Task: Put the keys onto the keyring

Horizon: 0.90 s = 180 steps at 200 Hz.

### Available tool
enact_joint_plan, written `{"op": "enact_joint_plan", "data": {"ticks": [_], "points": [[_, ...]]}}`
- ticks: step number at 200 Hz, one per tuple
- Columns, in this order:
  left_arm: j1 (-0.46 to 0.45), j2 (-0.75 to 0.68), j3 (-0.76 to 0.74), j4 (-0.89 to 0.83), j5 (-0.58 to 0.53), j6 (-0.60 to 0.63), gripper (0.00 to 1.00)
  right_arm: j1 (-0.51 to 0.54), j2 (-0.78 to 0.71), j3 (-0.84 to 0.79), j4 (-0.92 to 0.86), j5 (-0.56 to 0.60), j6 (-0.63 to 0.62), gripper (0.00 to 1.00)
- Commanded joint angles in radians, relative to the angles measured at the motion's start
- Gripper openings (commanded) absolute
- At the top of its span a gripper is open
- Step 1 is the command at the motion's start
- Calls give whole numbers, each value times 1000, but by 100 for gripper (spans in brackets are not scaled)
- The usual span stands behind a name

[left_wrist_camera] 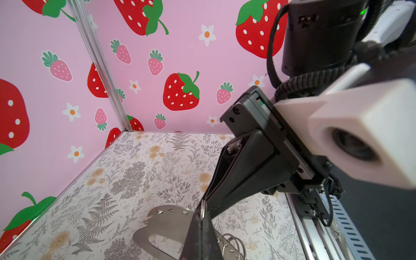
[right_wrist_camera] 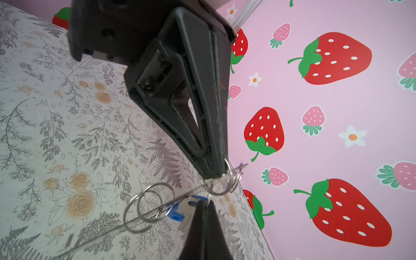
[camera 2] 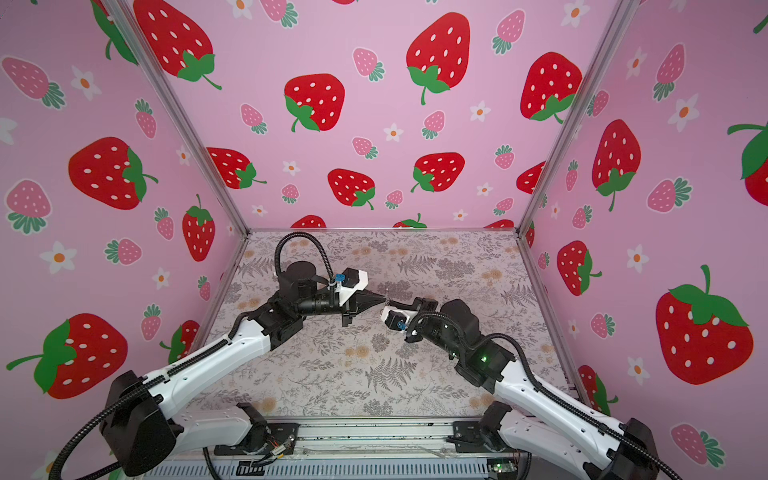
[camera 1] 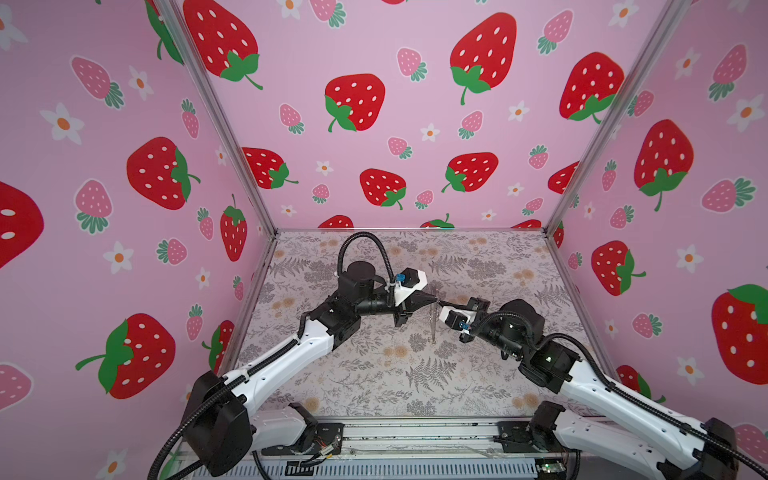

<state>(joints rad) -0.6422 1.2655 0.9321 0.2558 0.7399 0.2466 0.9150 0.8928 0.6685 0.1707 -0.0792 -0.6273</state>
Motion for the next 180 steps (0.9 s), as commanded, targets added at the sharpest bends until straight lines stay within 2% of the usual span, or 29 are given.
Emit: {"op": "enact_joint_plan", "data": {"ticks": [1,20,35,55,99,148,180], "points": [[-9,11,-10,199,-55,-65,0,9,11,20,9,-52,46,2],[-8,6,-13,176,-44,-49,0,6,3,36,-6,-8,93,12],[2,1,-8,145,-10,-29,0,-6,-35,29,-10,-20,118,21],[20,-5,-5,120,38,-15,0,-30,-87,18,-20,-70,182,27],[26,-22,3,81,123,20,0,-169,-126,10,-18,-393,385,26],[27,-35,9,39,177,53,0,-240,-49,59,10,-580,470,22],[27,-35,13,21,191,70,0,-243,-23,70,24,-632,493,21]]}}
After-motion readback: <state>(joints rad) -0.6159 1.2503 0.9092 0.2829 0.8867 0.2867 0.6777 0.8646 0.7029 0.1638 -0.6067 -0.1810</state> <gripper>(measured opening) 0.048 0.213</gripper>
